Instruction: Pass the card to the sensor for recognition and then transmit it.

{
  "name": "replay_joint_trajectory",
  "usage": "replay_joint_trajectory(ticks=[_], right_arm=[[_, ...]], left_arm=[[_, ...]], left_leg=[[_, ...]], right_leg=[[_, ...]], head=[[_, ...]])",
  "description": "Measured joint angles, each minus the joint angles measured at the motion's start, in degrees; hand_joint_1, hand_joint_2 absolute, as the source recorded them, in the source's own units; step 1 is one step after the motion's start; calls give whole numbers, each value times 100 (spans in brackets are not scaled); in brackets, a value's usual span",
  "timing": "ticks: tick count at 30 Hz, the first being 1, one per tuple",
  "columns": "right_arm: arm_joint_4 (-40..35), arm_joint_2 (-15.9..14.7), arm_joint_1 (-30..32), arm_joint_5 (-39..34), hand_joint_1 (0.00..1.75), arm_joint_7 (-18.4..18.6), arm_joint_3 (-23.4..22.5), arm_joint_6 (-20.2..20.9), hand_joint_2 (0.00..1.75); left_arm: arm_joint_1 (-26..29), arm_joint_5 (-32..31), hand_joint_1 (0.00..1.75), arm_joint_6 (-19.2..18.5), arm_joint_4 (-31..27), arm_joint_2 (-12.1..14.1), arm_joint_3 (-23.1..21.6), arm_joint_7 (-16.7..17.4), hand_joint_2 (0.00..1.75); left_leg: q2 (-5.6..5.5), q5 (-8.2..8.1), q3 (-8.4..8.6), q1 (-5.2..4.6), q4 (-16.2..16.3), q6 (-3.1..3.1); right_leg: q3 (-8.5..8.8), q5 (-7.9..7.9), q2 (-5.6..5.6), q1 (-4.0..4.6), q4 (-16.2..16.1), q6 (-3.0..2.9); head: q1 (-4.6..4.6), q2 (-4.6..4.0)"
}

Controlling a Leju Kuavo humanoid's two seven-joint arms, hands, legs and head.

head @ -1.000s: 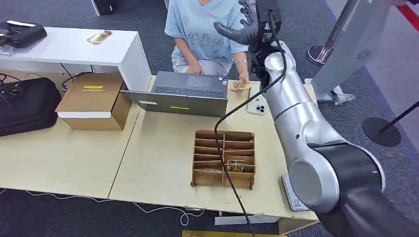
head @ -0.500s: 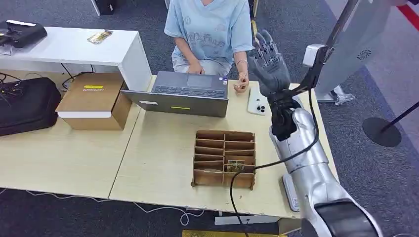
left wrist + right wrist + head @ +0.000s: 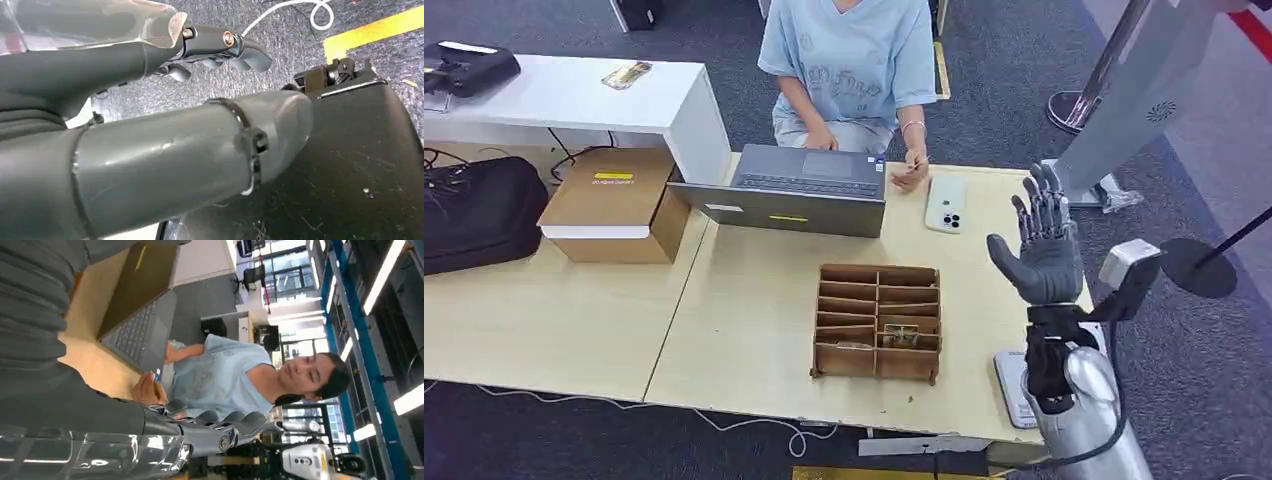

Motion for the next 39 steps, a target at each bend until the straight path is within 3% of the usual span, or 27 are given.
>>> replay_joint_trajectory(ticks=[5,14,23,27,32,35,39], right_arm=[[-451,-107,667,798,0,-209,-17,-294,175],[-1112,-89,1763,1731,0,-174,-6,-1388,175],[-1396,175,2069,1619,0,-273,-9,-1453,175],[-1433,306,2125,2103,0,-264,-9,-1585,175],[-1433,369,2132,4095,0,28,15,-2285,175],[-1412,370,2125,5650,0,484,77,-2625,175],[-1355,367,2106,6811,0,1046,243,-2312,175]], left_arm=[[1,72,0,-159,0,46,0,-87,0],[1,-116,0,-105,0,59,0,-52,0],[0,-144,0,-120,0,26,0,-52,0],[-1,-164,0,-153,0,22,0,-52,0],[-1,-186,0,-146,0,4,0,11,0],[-1,-216,0,-146,0,-15,0,20,0],[-11,-265,0,-227,0,-24,-4,20,0]], left_leg=[[1,0,2,0,0,0],[3,-4,0,0,-1,1],[6,-3,4,0,-1,1],[6,-3,3,0,-1,1],[6,-3,2,0,-1,1],[6,-4,2,0,-1,1],[6,-3,3,0,-1,1]], right_leg=[[0,0,-1,0,0,0],[0,-1,2,0,0,0],[1,-1,5,-1,0,0],[1,-1,6,0,1,0],[1,-1,6,-1,0,0],[1,-1,6,-1,0,0],[2,-1,5,-1,0,0]], head=[[-2,0],[0,0],[-2,0],[-2,0],[-2,0],[0,0],[-2,0]])
